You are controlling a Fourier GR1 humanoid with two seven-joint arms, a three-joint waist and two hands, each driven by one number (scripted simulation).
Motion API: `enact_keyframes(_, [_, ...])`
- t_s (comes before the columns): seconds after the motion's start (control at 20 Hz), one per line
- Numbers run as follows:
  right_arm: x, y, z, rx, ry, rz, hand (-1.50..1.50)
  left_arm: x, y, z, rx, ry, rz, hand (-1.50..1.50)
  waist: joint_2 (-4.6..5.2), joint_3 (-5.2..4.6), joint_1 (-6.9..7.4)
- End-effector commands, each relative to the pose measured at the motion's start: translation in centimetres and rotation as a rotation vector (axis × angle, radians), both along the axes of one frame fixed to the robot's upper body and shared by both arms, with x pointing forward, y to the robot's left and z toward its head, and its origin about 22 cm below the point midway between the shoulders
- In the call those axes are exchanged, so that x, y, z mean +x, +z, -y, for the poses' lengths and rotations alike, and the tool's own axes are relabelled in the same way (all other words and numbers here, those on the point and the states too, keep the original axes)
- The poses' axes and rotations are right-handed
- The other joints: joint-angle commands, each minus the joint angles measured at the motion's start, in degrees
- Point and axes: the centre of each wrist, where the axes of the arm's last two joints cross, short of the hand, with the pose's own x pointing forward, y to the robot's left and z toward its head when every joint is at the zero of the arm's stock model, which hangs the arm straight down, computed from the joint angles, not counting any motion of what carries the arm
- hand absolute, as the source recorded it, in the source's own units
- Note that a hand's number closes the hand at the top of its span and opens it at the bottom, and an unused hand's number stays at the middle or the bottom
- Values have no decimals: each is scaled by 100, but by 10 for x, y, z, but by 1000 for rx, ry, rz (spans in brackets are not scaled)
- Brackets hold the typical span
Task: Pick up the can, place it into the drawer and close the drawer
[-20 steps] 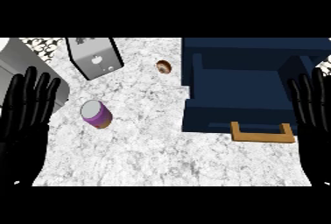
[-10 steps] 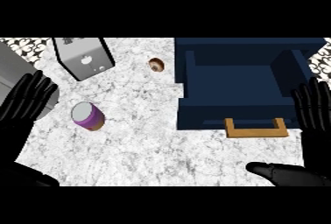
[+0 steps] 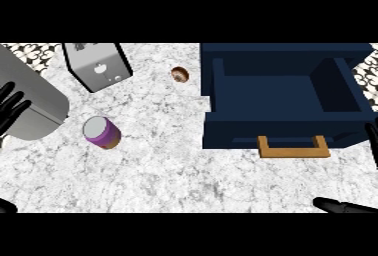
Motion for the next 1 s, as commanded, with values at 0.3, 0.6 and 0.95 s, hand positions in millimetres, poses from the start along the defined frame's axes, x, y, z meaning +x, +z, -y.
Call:
enact_keyframes(0.3, [-38, -18, 25, -2, 4, -16, -150, -5, 24, -37, -48, 25, -33, -150, -5, 1, -7])
enact_keyframes(0.6, [-64, -15, 51, 7, 18, -17, -150, 6, 15, -23, -170, 48, -127, -150, -7, 2, -60])
enact_keyframes(0.95, [-52, -20, 53, 6, 9, -18, -150, 19, 13, -18, -232, -2, -201, -150, 1, 1, -9])
